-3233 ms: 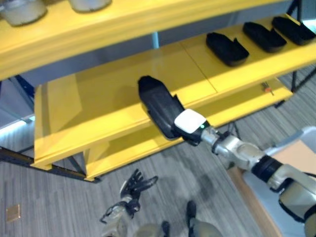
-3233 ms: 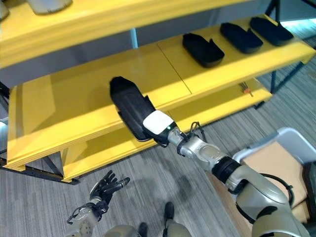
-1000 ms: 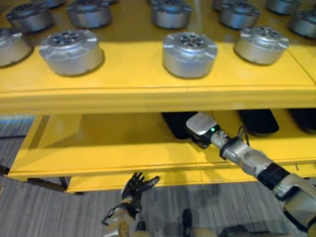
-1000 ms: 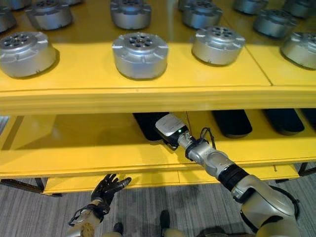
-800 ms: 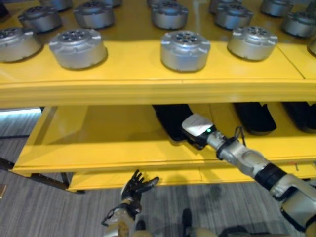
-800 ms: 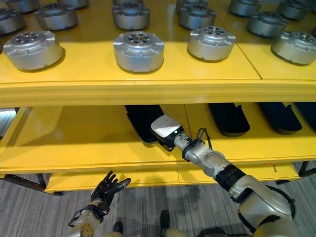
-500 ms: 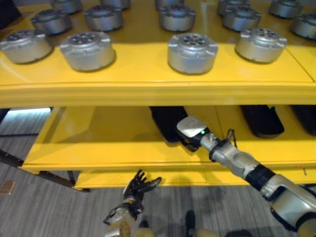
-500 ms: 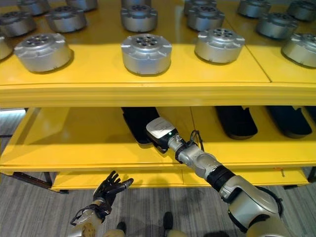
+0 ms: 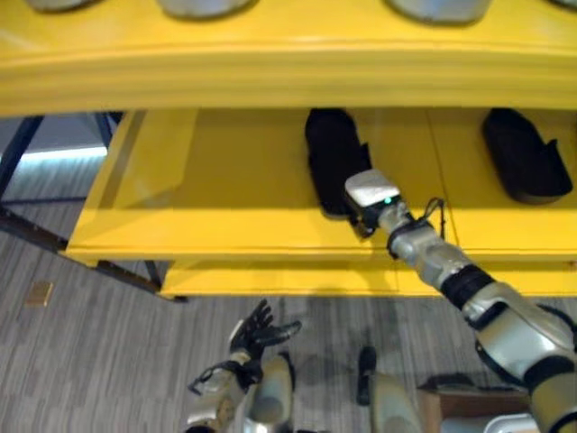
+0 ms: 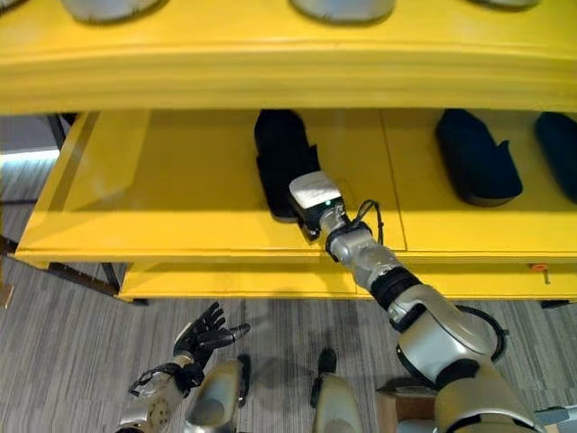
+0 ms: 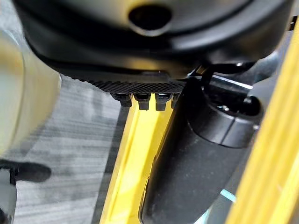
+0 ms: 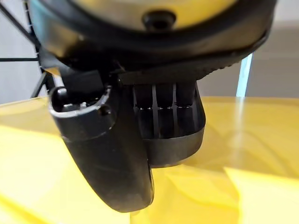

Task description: Move parts from the plastic box to the shelf.

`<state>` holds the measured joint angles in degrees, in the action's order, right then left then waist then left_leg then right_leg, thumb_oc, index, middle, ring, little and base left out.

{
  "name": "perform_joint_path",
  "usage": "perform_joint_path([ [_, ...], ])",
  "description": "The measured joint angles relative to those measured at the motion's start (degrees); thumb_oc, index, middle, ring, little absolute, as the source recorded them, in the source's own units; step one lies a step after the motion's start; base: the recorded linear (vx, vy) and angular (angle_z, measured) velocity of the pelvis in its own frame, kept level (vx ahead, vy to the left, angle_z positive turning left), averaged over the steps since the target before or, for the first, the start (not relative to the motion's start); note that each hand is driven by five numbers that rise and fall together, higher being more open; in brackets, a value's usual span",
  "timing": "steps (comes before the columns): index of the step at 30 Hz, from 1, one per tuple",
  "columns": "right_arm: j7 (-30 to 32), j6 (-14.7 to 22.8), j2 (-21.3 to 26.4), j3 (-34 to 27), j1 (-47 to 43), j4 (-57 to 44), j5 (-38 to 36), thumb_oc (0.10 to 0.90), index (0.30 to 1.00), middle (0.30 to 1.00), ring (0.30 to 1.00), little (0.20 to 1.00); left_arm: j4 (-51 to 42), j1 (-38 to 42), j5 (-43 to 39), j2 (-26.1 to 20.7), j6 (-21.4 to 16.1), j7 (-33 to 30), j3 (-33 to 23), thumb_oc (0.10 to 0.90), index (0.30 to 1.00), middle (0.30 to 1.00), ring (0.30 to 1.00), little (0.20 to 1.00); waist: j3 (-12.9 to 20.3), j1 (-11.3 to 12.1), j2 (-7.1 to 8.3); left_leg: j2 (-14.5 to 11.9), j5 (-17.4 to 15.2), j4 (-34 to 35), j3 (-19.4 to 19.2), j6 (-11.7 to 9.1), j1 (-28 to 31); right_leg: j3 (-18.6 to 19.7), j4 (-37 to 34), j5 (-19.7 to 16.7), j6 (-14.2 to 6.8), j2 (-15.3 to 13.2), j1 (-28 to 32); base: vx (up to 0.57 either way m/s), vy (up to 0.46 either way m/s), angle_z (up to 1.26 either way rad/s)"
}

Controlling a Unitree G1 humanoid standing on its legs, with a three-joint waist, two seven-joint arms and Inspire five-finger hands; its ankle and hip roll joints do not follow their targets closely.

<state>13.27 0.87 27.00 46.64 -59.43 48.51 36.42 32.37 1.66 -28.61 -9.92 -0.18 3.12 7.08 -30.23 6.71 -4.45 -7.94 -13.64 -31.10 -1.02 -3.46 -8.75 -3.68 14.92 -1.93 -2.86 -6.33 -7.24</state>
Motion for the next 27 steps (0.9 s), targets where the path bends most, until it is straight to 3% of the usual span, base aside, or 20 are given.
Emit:
perform_joint_path([
  [4, 2.17, -0.59, -1.22, -0.17, -0.82, 3.33, -1.74, 0.400, 0.300, 0.300, 0.300, 0.300, 0.06, 0.66, -0.31, 0.26, -0.09, -0.07, -0.01, 0.900, 1.000, 1.000, 1.000, 1.000, -0.32, -0.21, 0.22, 0.06, -0.98, -2.28, 0.07, 0.14, -0.68, 0.23, -0.17, -1.51, -1.11, -0.23, 0.62, -0.02, 0.026, -0.02],
  [12, 2.97, -1.45, -1.82, 0.91, -3.81, 7.22, -3.45, 0.400, 0.300, 0.300, 0.300, 0.300, 0.19, 2.56, -0.38, 0.20, -0.51, -0.40, -0.66, 0.900, 1.000, 1.000, 1.000, 1.000, -0.35, 0.11, 0.42, 0.82, -2.10, -3.13, 0.24, 0.89, -1.98, 0.30, -1.59, -1.97, -0.61, -0.98, 0.50, 0.01, 0.002, 0.02],
  [17, 3.46, -0.78, -2.21, 2.13, -5.50, 9.98, -6.31, 0.400, 0.300, 0.300, 0.300, 0.300, 0.25, 2.57, -0.40, 0.36, -0.51, -0.40, -0.51, 0.900, 1.000, 1.000, 1.000, 1.000, -0.52, -0.02, 1.40, 0.81, -1.87, -2.82, 0.07, 1.28, -2.03, 0.23, -2.56, -2.68, -1.47, -0.99, 0.77, 0.01, 0.003, 0.00],
  [27, 3.42, 0.03, 0.26, 5.39, -6.33, 10.57, -7.92, 0.400, 0.300, 0.300, 0.300, 0.300, 0.90, 3.18, -0.40, 0.53, -0.57, -0.41, -0.82, 0.900, 1.000, 1.000, 1.000, 1.000, -0.55, -0.10, 1.57, 0.89, -2.18, -2.71, 0.19, 1.59, -1.77, 0.17, -1.75, -2.79, -1.60, -1.16, 0.74, 0.00, 0.000, 0.00],
])
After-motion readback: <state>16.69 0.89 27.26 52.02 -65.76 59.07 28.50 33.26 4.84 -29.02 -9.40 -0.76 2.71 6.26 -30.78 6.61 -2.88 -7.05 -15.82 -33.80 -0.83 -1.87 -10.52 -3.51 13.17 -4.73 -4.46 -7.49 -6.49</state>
